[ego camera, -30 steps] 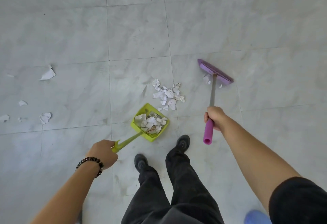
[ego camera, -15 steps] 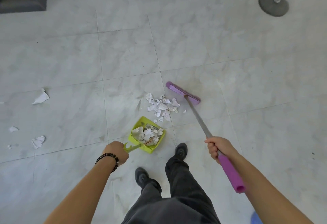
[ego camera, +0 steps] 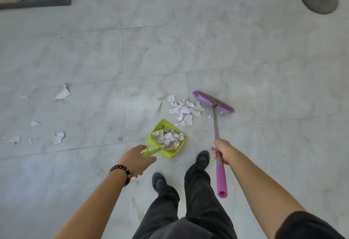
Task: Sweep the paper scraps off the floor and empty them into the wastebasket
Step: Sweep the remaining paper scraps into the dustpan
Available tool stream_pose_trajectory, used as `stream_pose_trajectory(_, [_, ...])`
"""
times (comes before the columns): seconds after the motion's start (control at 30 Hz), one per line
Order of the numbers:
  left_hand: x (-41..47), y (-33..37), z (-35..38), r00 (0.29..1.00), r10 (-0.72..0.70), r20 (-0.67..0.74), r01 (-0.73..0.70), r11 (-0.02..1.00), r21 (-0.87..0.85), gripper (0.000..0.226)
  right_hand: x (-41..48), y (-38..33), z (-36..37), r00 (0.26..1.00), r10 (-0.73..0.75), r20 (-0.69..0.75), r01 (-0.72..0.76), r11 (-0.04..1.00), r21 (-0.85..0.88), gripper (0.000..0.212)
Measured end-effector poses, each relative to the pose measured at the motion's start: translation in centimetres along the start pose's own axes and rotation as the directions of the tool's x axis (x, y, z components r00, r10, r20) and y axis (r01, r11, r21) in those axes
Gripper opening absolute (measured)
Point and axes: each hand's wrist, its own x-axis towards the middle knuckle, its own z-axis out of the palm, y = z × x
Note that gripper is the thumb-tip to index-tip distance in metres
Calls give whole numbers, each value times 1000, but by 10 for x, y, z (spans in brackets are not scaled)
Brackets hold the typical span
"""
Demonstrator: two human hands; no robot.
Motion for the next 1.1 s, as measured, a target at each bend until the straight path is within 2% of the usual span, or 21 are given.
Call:
stream_pose_trajectory(0.07, [-5,-6,5,991,64,-117,-37,975,219,57,13,0,-1,998,-8,-58,5,998,-55,25])
stream_pose_trajectory(0.1, [-6,-9,8,977,100,-187,-38,951,307,53,18,1,-4,997,-34,-76,23,989,-146,25])
stream_pose_trajectory(0.17, [-8,-12,14,939,144,-311,-21,930,368,44,26,5,-11,988,-121,-95,99,973,-208,23])
stream_pose_trajectory(0.23, [-8,-12,15,918,159,-364,-10,925,379,36,11,12,-15,967,-189,-170,133,946,-295,16])
stream_pose_trajectory(0.3, [-5,-14,13,914,156,-375,7,918,397,29,-2,19,-15,952,-230,-201,168,944,-285,15])
stream_pose_trajectory(0.4, [-1,-18,12,908,164,-386,13,909,416,22,-4,17,-13,955,-242,-171,197,950,-242,13])
stream_pose_trajectory(0.53, [1,-16,14,896,171,-411,17,909,416,18,-10,19,-9,979,-203,-1,200,967,-156,27])
stream_pose_trajectory(0.63, [4,-11,12,893,182,-411,4,910,414,23,-28,39,-18,982,-152,108,160,985,-70,23])
stream_pose_trajectory(0.7, [6,-7,11,898,187,-399,-6,911,413,26,-42,49,-37,985,-47,166,31,995,96,26])
stream_pose_trajectory(0.77, [4,-5,11,899,188,-395,-11,912,409,27,-57,56,-60,971,35,238,-109,946,306,28])
stream_pose_trajectory(0.83, [3,-5,12,898,185,-400,-8,915,404,28,-73,59,-76,967,-14,255,-84,926,369,25])
stream_pose_trajectory(0.97, [1,-7,12,897,182,-404,-7,918,397,27,-74,54,-88,964,-95,247,4,938,347,25])
stream_pose_trajectory(1.1, [0,-9,14,899,175,-402,-2,918,397,29,-47,28,-84,978,-168,127,156,983,96,21])
